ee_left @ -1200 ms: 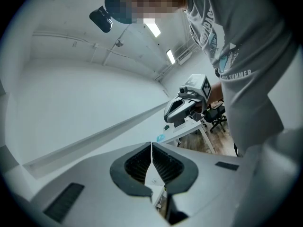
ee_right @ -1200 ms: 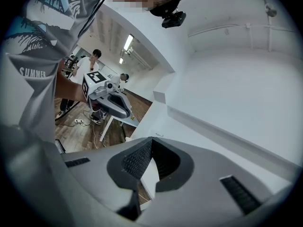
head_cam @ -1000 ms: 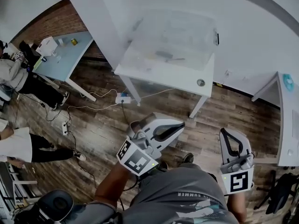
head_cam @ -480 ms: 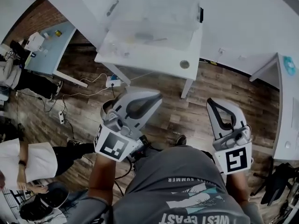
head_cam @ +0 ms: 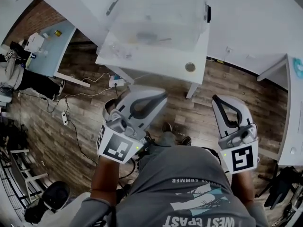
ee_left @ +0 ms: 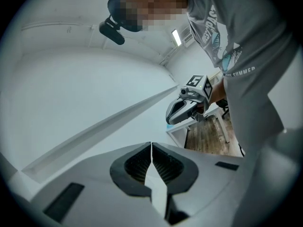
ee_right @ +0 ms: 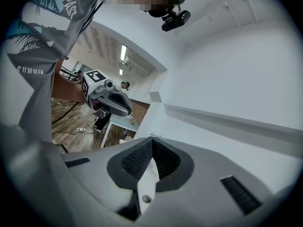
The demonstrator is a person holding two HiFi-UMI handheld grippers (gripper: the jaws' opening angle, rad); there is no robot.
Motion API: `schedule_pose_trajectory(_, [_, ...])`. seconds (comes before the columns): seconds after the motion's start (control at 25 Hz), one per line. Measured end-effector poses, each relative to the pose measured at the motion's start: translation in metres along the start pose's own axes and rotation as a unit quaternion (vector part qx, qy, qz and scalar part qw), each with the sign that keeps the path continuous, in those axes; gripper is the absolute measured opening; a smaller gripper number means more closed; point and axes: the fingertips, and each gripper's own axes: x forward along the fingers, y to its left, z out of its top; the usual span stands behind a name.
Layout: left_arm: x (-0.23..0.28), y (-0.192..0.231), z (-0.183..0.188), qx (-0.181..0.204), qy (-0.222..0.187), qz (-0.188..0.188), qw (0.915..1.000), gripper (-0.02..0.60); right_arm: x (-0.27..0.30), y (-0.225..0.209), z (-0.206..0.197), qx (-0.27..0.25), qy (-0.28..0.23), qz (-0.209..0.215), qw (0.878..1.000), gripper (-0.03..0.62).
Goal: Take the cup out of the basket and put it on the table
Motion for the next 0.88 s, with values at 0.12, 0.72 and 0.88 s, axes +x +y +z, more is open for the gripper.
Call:
schedule_pose_trajectory(0.12, [0.002,0.017,-0.014,0.003,-0.014,-0.009,0.9999,0.015,0.018,-0.005,0.007,-0.004,0.005,-0.011,1.000,0.011])
schedule_pose_trajectory(0.72, [0.011,0.094,-0.069,-0.006,-0.067,-0.029,0.9973,0.015,0.094,-0.024,0.018,-0.040,0.054,-0.056,0.996,0.011])
schedule_pose_trajectory(0.88, [0.033,0.105,-0.082,0.009,-0.048,-0.025,0.9985,0.015,0.108,-0.046,0.005,-0.093,0.070,-0.056,0.992,0.011])
